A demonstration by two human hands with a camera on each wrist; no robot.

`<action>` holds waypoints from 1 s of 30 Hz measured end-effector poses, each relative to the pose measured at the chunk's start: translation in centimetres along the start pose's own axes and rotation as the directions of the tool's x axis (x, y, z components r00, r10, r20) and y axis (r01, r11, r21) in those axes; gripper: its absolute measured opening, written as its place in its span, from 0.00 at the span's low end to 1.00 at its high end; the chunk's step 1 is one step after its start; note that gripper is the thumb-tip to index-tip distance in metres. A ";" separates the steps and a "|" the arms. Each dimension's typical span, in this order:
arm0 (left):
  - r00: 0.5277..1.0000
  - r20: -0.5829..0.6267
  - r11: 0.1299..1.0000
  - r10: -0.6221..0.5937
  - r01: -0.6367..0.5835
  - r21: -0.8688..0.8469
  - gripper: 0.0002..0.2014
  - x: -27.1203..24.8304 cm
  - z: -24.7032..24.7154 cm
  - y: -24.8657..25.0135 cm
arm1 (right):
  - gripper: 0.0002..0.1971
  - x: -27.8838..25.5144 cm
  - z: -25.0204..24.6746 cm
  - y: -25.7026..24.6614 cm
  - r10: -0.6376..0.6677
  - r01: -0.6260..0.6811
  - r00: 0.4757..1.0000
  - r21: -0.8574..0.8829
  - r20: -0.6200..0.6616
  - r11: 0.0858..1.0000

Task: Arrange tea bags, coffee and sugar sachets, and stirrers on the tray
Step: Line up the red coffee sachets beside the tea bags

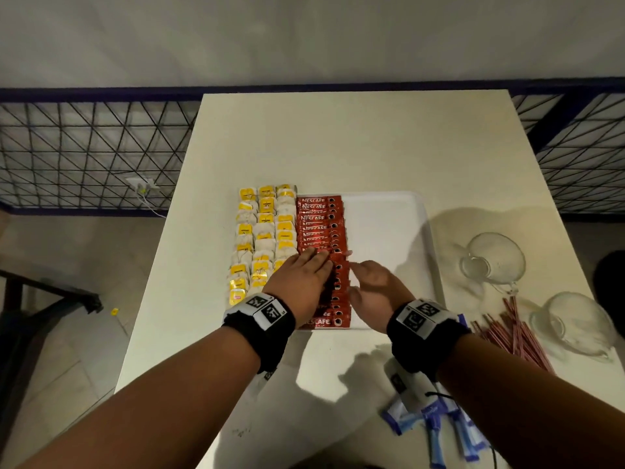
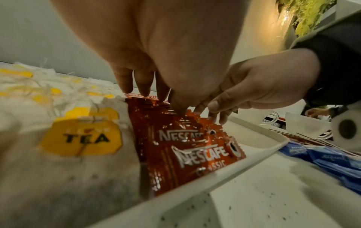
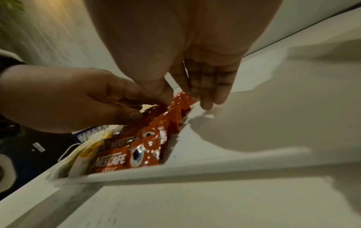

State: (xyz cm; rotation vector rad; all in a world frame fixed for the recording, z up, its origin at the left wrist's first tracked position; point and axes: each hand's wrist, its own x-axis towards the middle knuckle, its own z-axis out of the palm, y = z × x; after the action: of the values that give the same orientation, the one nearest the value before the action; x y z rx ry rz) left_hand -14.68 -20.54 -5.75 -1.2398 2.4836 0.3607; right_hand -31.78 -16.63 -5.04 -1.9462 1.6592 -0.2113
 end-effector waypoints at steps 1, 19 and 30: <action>1.000 -0.001 1.000 0.005 -0.005 -0.004 0.30 0.1 -0.1 -0.1 | 0.17 0.3 -0.3 -0.1 0.016 -0.015 1.000 0.028 -0.018 0.999; 0.991 -0.132 0.997 0.030 -0.039 -0.064 0.22 0.1 -0.2 -1.7 | 0.09 2.8 -0.2 0.0 0.254 -0.259 0.966 0.153 0.050 0.954; 0.980 -0.197 0.997 0.018 -0.034 -0.076 0.14 0.2 0.2 -1.6 | 0.01 1.0 0.0 0.3 0.021 -0.019 1.000 0.178 -0.011 0.984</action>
State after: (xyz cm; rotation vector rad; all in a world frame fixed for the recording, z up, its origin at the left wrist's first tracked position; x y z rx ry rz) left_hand -13.45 -21.54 -6.11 -1.3334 2.6777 0.3621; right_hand -31.78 -17.62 -5.44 -1.7979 1.6094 -0.3522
